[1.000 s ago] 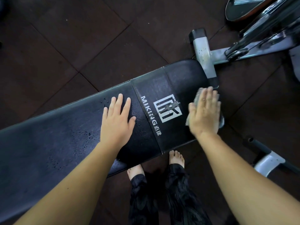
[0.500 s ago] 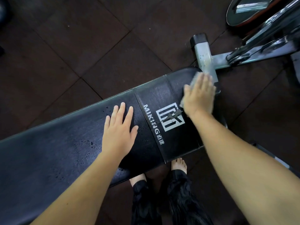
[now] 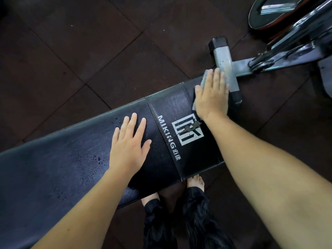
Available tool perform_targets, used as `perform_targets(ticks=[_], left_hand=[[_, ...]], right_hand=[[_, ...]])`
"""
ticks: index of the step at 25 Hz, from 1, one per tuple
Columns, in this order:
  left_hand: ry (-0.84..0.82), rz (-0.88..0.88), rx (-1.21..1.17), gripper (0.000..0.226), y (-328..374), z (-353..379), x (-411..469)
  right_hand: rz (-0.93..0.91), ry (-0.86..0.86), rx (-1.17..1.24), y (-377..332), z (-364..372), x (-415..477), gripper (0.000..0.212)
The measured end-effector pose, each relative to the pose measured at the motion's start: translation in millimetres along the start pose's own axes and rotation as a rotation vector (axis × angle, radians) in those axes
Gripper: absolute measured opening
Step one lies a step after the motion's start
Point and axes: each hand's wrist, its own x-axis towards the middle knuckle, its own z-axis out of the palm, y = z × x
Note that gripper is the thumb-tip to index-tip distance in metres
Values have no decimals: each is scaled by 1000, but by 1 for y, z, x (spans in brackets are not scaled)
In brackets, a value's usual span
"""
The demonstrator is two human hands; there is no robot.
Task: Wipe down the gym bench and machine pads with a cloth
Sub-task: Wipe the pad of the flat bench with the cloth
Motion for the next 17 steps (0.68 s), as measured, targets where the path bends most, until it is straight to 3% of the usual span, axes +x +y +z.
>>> perform_targets(ticks=[3, 6, 8, 9, 13, 15, 17], left_hand=[[-10, -13, 7, 67, 1, 0, -1], [-15, -18, -2, 67, 0, 1, 0], [-28, -20, 5, 67, 0, 0, -1], [-34, -26, 15, 68, -1, 1, -2], [12, -92, 56, 69, -23, -2, -19], [38, -144, 56, 68, -43, -6, -30], [38, -209, 56, 68, -66, -10, -41]], right_hand=[[-259, -62, -56, -3, 16, -67, 71], [-661, -161, -172, 19, 31, -177, 72], [-838, -175, -227, 25, 37, -163, 70], [-809, -149, -250, 15, 35, -139, 69], [-362, -135, -121, -48, 18, -50, 72], [-396, -106, -103, -65, 30, -81, 75], [-643, -162, -194, -69, 50, -158, 75]])
